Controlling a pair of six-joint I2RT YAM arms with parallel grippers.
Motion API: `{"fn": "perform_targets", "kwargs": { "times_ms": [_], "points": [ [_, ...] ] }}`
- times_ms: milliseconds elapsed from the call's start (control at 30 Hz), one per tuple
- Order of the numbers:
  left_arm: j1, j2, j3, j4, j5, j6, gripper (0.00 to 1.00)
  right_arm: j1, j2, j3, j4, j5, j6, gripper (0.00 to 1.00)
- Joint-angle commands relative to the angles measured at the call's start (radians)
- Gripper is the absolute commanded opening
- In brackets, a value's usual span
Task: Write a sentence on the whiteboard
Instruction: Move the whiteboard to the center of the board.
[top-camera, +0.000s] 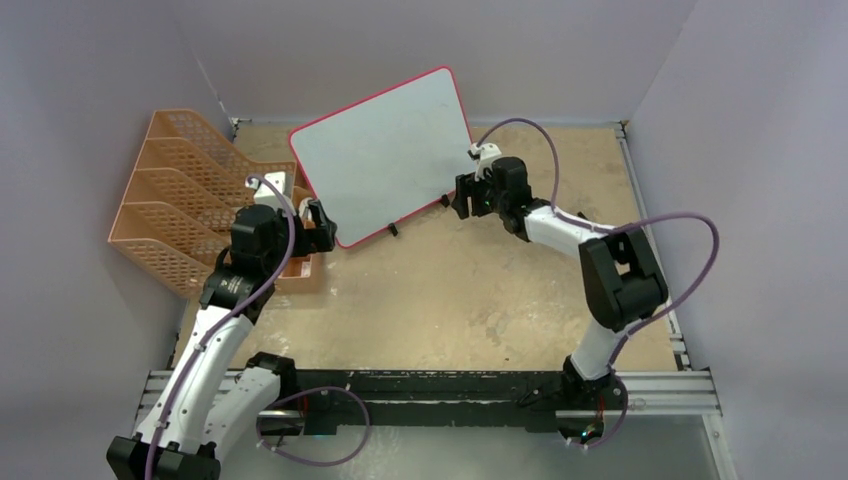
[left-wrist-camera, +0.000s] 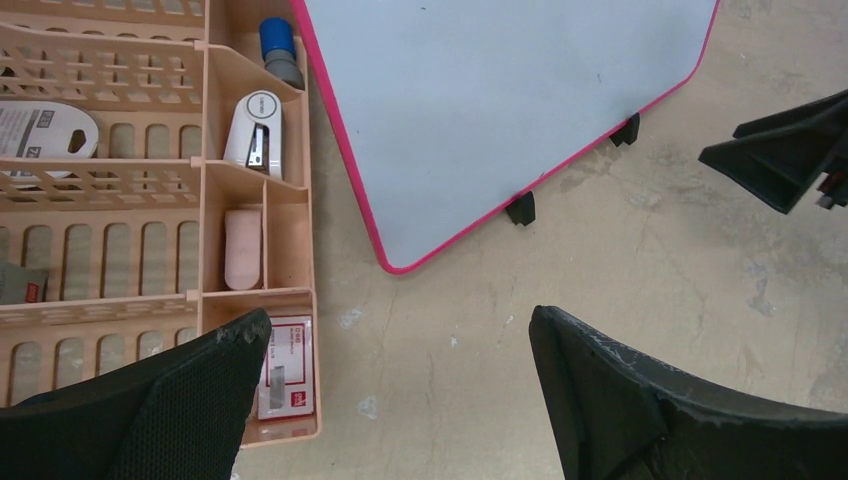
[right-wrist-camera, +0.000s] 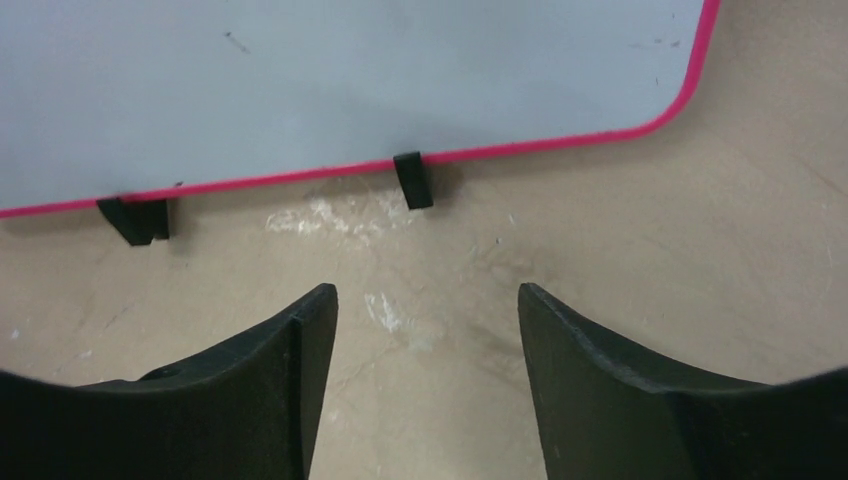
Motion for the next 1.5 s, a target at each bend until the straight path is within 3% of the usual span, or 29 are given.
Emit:
{"fn": "perform_targets", "kwargs": {
  "times_ms": [0, 700, 1133, 1400, 1467],
  "points": [
    [-0.004, -0.022, -0.006, 0.059, -0.024, 0.026, 1.0, 0.019, 0.08, 0.12, 0.011, 0.003, -0.053, 0.65],
    [-0.004, -0.012, -0.006, 0.061, -0.032, 0.025, 1.0, 0.085, 0.353, 0.334, -0.061, 0.128, -0.083, 0.39],
    [-0.002, -0.009, -0.006, 0.06, -0.029, 0.025, 1.0, 0.089, 0.404, 0.402, -0.064, 0.139, -0.097, 0.32],
    [-0.002, -0.021, -0.006, 0.06, -0.032, 0.026, 1.0, 0.095, 0.342, 0.315, -0.05, 0.139, -0.125, 0.01],
    [-0.002, -0.028, -0.007, 0.061, -0.033, 0.026, 1.0, 0.098, 0.309, 0.266, -0.044, 0.147, -0.129, 0.0]
  ]
}}
